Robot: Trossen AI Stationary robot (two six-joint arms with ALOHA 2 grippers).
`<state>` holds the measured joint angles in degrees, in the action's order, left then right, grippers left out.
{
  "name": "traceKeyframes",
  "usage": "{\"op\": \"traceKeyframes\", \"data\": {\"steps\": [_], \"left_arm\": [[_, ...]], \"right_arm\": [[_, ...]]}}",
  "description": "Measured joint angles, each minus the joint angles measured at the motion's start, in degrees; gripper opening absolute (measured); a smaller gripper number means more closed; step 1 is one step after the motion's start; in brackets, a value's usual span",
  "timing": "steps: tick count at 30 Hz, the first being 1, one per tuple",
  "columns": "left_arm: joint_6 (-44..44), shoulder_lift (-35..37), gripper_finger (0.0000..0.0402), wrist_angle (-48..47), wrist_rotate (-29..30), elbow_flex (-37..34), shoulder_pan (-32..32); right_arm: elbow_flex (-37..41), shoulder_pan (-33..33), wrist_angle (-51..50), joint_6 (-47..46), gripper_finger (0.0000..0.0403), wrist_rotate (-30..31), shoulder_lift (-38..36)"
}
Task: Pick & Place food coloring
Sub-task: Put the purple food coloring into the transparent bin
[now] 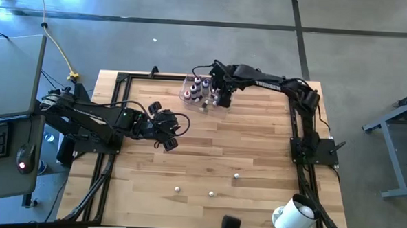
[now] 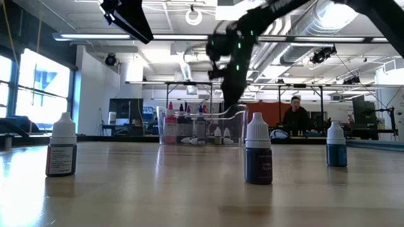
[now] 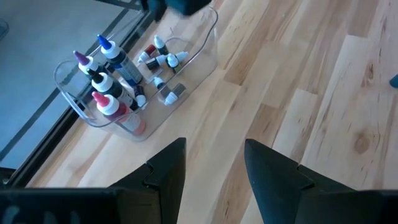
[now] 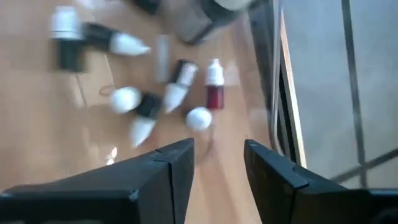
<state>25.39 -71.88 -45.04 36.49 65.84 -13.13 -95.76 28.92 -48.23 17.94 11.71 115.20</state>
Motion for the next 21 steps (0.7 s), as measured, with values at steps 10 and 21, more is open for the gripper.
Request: {"op": "traceKeyframes", "data": {"steps": [10, 21], "left_arm": [[2.21, 0.0, 0.0161, -0.07, -0.05, 0.0, -0.02], [1.86, 0.0, 0.0161, -0.22, -2.82, 0.0, -0.07]], "right_arm": [[-15.07, -14.75, -31.49, -15.79, 0.0133, -1.8, -8.02], [18.76, -38.06, -6.44, -31.07, 0.0133, -16.14, -27.08]]}}
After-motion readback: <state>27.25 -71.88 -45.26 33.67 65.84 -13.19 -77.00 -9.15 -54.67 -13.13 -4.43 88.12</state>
